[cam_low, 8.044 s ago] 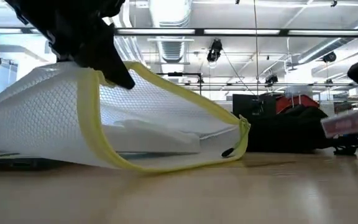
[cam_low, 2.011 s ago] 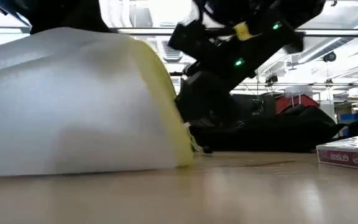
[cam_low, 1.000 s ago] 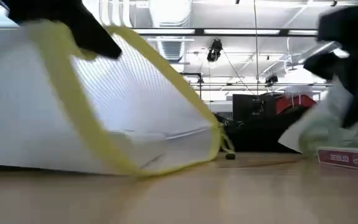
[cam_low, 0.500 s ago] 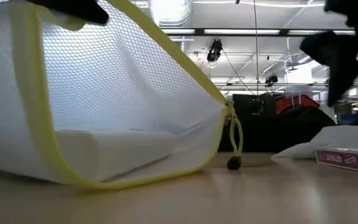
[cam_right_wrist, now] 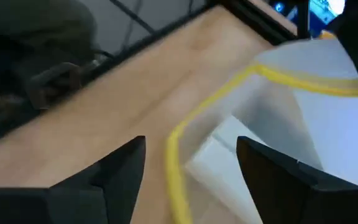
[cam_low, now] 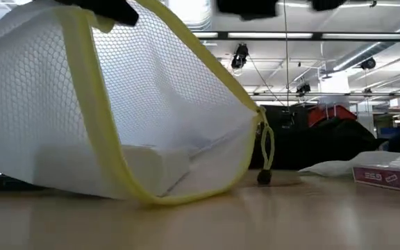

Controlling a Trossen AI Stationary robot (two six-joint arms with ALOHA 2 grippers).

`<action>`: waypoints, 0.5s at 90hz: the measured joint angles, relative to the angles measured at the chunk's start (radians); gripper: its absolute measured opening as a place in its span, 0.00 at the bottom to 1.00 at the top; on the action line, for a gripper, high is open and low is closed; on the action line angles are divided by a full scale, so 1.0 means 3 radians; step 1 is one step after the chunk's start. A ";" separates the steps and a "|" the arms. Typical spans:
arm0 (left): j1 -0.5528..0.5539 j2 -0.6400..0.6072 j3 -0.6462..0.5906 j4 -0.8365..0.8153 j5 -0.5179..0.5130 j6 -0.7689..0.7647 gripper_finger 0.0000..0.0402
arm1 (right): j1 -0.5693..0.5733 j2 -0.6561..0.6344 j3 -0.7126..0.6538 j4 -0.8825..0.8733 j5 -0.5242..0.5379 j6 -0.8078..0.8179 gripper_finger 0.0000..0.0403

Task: Unpack backpack
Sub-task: Remove the white medicine organizer from the yellow green zip bag

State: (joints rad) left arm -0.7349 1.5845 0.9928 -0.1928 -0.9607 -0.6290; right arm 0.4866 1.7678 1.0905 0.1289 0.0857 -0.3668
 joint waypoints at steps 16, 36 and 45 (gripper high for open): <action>0.0000 0.0009 0.0000 0.0006 0.0001 -0.0029 0.00 | -0.0334 0.0533 0.0515 -0.0013 0.0100 0.0147 0.54; 0.0000 0.0087 0.0000 -0.0004 0.0003 -0.0039 0.00 | -0.0512 0.0831 0.0733 -0.0299 0.0352 0.0548 0.48; 0.0000 0.0118 0.0000 -0.0022 0.0005 -0.0039 0.00 | -0.0518 0.0833 0.0742 -0.0609 0.0393 0.0701 0.45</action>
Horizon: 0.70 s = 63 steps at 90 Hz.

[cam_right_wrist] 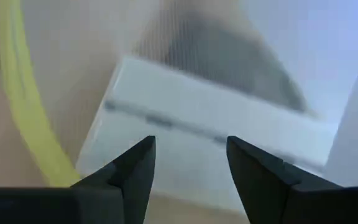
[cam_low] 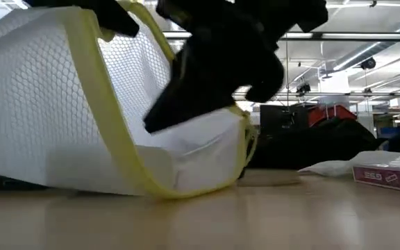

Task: Unpack backpack
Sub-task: Remove the white medicine organizer from the yellow green zip bag

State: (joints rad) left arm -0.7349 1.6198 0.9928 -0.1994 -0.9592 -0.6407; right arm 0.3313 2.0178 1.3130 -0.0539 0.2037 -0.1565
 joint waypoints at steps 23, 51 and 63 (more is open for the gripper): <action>0.0000 0.0053 -0.0001 0.0002 0.0000 -0.0051 0.00 | 0.0000 -0.0043 0.0003 -0.0736 0.0173 0.0493 0.41; 0.0000 0.0133 -0.0001 -0.0001 -0.0001 -0.0164 0.00 | 0.0080 -0.0187 0.0001 -0.0443 0.0374 0.1435 0.42; 0.0001 0.0147 -0.0003 -0.0006 -0.0028 -0.0164 0.00 | 0.0126 -0.0146 0.0004 0.0119 0.0549 0.1834 0.42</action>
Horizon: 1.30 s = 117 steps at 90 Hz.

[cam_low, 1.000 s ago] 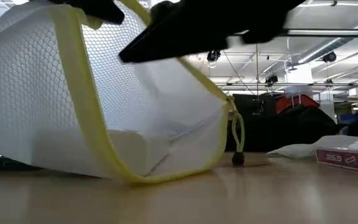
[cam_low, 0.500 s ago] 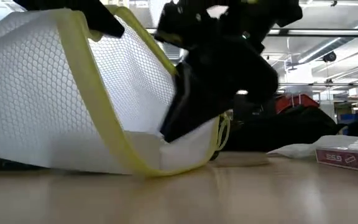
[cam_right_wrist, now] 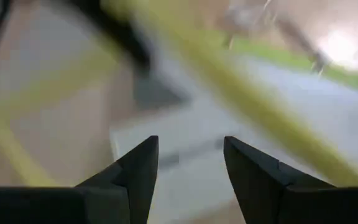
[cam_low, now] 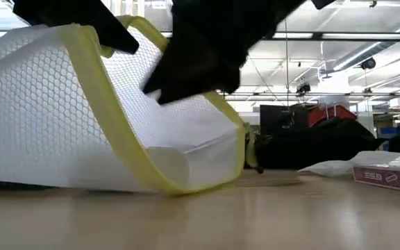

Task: Unpack backpack
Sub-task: Remove the white medicine organizer from the yellow green zip bag

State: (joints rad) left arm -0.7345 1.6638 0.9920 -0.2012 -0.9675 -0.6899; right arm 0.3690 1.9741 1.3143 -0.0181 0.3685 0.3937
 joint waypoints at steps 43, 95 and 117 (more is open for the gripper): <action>0.0005 0.0000 0.0000 -0.0004 -0.0045 0.0000 0.00 | -0.0047 0.0347 0.0036 -0.0550 0.0983 0.0442 0.42; -0.0004 0.0001 -0.0003 0.0003 -0.0023 -0.0013 0.00 | -0.0120 0.0128 -0.0020 -0.0448 0.1101 0.0117 0.50; -0.0003 0.0004 -0.0003 0.0000 -0.0023 -0.0001 0.00 | -0.0160 0.0143 -0.0127 0.0211 0.1020 0.0029 0.62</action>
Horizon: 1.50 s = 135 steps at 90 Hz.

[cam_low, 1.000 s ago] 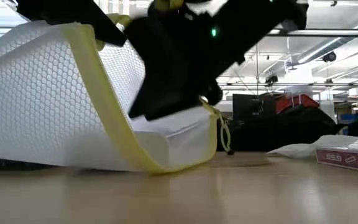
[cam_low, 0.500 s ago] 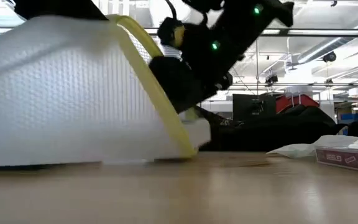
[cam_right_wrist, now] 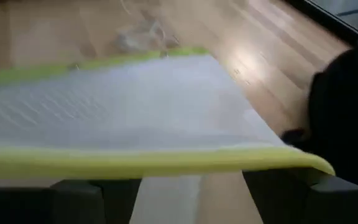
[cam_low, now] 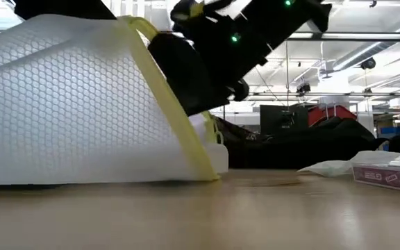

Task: Unpack backpack
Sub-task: Remove the white medicine organizer from the yellow green zip bag

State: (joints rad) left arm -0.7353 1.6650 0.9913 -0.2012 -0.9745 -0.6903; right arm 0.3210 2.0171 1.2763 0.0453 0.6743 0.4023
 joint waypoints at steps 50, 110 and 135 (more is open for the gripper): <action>-0.0008 0.0003 -0.0017 -0.0009 0.0494 -0.0013 0.00 | -0.0023 0.0436 -0.0018 0.0507 -0.0079 -0.0075 0.70; -0.0024 -0.0038 -0.0019 -0.0338 0.0674 -0.0267 0.00 | -0.0100 0.0178 -0.0069 0.0507 -0.0014 -0.0084 0.68; -0.0024 -0.0039 -0.0020 -0.0317 0.0672 -0.0259 0.00 | -0.0194 0.0288 -0.0029 0.0862 -0.0593 -0.0006 0.75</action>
State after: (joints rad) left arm -0.7425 1.6531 0.9853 -0.2964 -0.7730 -0.7679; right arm 0.2627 2.1036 1.2675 0.3039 0.4964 0.4005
